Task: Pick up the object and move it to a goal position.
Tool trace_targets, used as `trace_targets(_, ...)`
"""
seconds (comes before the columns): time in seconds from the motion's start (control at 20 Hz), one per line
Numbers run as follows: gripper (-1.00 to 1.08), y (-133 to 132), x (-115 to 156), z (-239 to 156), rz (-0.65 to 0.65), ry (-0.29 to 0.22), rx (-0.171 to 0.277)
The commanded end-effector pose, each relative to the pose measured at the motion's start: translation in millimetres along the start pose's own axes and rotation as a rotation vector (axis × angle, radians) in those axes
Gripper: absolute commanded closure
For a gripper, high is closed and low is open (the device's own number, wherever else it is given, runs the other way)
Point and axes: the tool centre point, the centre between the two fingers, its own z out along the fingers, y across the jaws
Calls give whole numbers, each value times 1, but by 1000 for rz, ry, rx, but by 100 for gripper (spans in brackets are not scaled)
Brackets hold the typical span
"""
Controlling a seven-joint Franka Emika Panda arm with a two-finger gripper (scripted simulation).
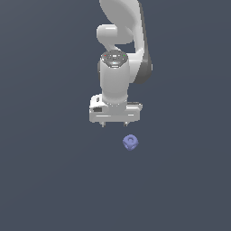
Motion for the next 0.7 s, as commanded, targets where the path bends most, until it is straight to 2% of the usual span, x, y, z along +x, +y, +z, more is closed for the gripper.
trace_targets(0.0, -92, 0, 0, 0, 0, 0, 0)
trace_targets(0.65, -92, 15, 0, 3, -34, -7, -29)
